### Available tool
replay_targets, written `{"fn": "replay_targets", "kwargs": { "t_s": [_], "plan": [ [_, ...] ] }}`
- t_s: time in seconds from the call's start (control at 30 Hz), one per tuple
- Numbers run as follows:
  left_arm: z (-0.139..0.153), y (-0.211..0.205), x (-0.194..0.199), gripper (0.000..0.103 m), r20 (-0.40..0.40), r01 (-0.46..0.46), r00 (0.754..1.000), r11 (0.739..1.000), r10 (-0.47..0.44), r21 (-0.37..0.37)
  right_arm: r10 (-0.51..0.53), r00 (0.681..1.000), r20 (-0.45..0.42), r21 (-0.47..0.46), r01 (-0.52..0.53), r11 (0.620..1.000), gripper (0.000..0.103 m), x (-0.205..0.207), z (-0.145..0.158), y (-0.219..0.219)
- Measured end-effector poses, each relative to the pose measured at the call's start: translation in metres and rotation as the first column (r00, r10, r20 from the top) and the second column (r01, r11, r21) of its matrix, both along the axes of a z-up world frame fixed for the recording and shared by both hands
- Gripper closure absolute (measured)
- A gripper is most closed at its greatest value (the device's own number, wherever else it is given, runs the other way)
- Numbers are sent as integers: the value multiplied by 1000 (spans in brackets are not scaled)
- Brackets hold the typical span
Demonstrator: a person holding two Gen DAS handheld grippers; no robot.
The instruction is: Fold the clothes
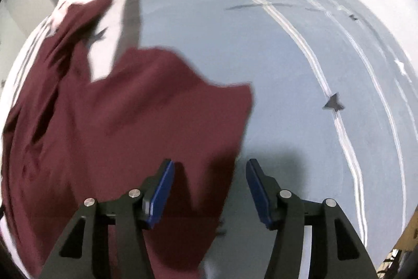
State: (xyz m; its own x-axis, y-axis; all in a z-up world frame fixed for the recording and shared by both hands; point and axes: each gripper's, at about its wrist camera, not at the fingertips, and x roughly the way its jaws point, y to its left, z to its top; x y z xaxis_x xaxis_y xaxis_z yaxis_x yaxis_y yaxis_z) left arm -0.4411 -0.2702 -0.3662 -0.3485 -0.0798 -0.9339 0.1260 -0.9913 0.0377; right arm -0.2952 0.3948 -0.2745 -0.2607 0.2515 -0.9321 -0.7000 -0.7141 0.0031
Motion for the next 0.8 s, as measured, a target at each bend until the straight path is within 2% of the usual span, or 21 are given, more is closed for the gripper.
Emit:
{"fn": "replay_targets", "kwargs": {
  "t_s": [0.07,0.13,0.17,0.2,0.23,0.33,0.5,0.57,0.67,0.7,0.77,0.8],
  "plan": [
    [-2,-3,-4,43,-19,28,999,999,-27,36,-28,1000,-1,8,28,1000,49,3,-3,9],
    [-1,-1,-6,64,-36,74,997,996,-73,54,-58,998,-4,9,58,998,49,2,-9,16],
    [0,3,-6,72,-47,114,993,993,-112,42,-73,997,-9,-4,73,997,49,-1,-16,18],
    [2,9,-6,90,-53,154,987,988,-153,17,-84,996,-14,-22,84,996,49,-2,-20,23],
    [4,14,-6,98,-51,185,981,983,-185,-9,-95,995,-19,-33,94,995,49,-3,-22,25],
    [12,14,-5,99,-52,180,982,983,-182,-31,-95,995,-25,-20,95,995,49,-17,-27,28],
    [35,-23,3,99,-71,57,996,996,-62,-66,-49,998,-24,-34,48,998,49,-33,-30,38],
    [46,-42,11,99,-69,16,997,998,-20,-57,-34,999,-31,-50,32,998,49,-37,-29,44],
    [57,-51,24,99,-60,17,998,996,-22,-86,-2,999,-32,-63,0,998,51,-47,-29,50],
    [57,-51,27,99,-59,18,998,995,-24,-96,19,999,-25,-65,-21,998,55,-51,-30,49],
    [58,-53,36,99,-54,-12,999,996,8,-89,75,997,-17,-63,-76,995,87,-60,-29,46],
    [58,-54,38,99,-55,-24,998,996,19,-86,98,995,0,-47,-98,994,95,-64,-28,44]
  ]
}}
